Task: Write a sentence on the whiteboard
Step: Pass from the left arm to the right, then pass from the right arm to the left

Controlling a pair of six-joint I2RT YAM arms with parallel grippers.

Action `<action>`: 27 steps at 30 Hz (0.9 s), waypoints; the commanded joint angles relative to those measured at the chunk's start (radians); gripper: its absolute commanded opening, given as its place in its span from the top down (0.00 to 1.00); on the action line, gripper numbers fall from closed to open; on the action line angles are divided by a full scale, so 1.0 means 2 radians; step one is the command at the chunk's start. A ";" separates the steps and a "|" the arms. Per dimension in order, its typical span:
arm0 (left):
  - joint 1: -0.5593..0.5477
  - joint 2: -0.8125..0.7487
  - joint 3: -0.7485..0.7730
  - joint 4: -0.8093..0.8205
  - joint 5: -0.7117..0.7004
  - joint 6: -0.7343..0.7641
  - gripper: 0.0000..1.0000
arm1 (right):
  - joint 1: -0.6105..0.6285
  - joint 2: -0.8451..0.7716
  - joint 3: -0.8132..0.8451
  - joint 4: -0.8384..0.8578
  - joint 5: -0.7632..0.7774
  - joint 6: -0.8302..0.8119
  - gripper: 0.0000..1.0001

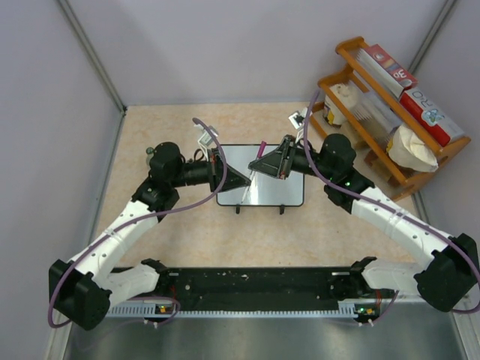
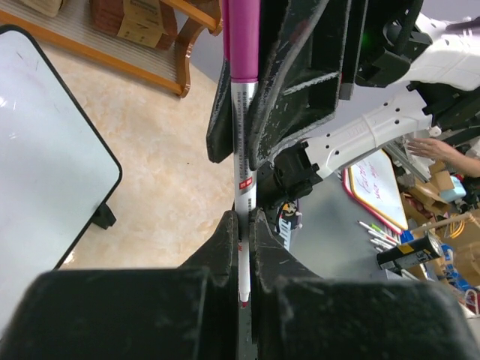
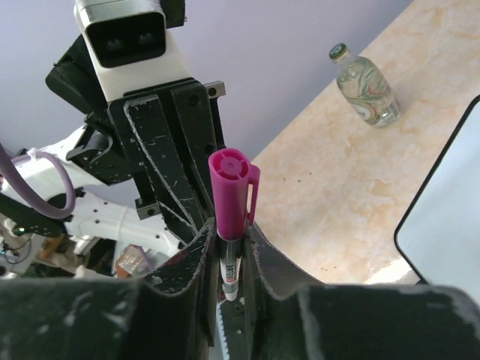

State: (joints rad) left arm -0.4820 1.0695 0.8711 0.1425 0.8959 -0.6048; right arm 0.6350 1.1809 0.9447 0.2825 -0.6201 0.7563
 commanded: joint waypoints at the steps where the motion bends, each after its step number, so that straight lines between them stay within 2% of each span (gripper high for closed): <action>1: 0.002 -0.006 -0.002 0.035 0.016 -0.004 1.00 | 0.008 0.006 0.032 0.037 -0.028 0.008 0.99; 4: 0.002 -0.006 -0.001 0.032 0.014 -0.004 0.98 | 0.008 0.004 0.033 0.024 -0.025 0.003 1.00; 5: 0.002 -0.006 0.000 0.029 0.012 -0.001 0.87 | 0.008 0.000 0.032 0.014 -0.010 0.001 1.00; 6: 0.003 -0.006 0.000 0.026 0.011 0.002 0.63 | 0.008 -0.010 0.028 0.011 -0.002 -0.002 1.00; 8: 0.003 -0.006 -0.003 0.022 0.005 0.006 0.48 | 0.008 -0.018 0.025 0.004 0.020 -0.009 1.00; 10: 0.003 -0.004 -0.008 0.025 0.007 0.007 0.44 | 0.008 -0.030 0.022 -0.005 0.032 -0.014 1.00; 14: 0.001 0.011 -0.017 0.037 0.018 -0.004 0.43 | 0.008 -0.045 0.012 0.000 0.062 -0.012 1.00; 19: -0.006 0.017 -0.024 0.046 0.013 -0.003 0.46 | 0.008 -0.046 0.004 0.008 0.069 -0.003 1.00; 21: -0.008 0.017 -0.024 0.049 0.011 -0.004 0.56 | 0.008 -0.046 0.001 0.011 0.072 0.000 1.00; 23: -0.010 0.018 -0.024 0.054 0.011 -0.006 0.72 | 0.008 -0.045 -0.001 0.014 0.074 0.003 1.00; 24: -0.010 0.018 -0.024 0.055 0.011 -0.007 0.90 | 0.008 -0.045 0.000 0.013 0.074 0.003 1.00; 25: -0.010 0.017 -0.024 0.057 0.010 -0.007 0.97 | 0.008 -0.045 0.000 0.012 0.075 0.003 1.00; 27: -0.010 0.017 -0.023 0.059 0.011 -0.009 1.00 | 0.008 -0.045 0.000 0.006 0.077 0.002 1.00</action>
State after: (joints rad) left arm -0.5049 1.1053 0.8322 0.2146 0.9394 -0.6155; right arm 0.6380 1.1084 0.9348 0.2420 -0.4625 0.7544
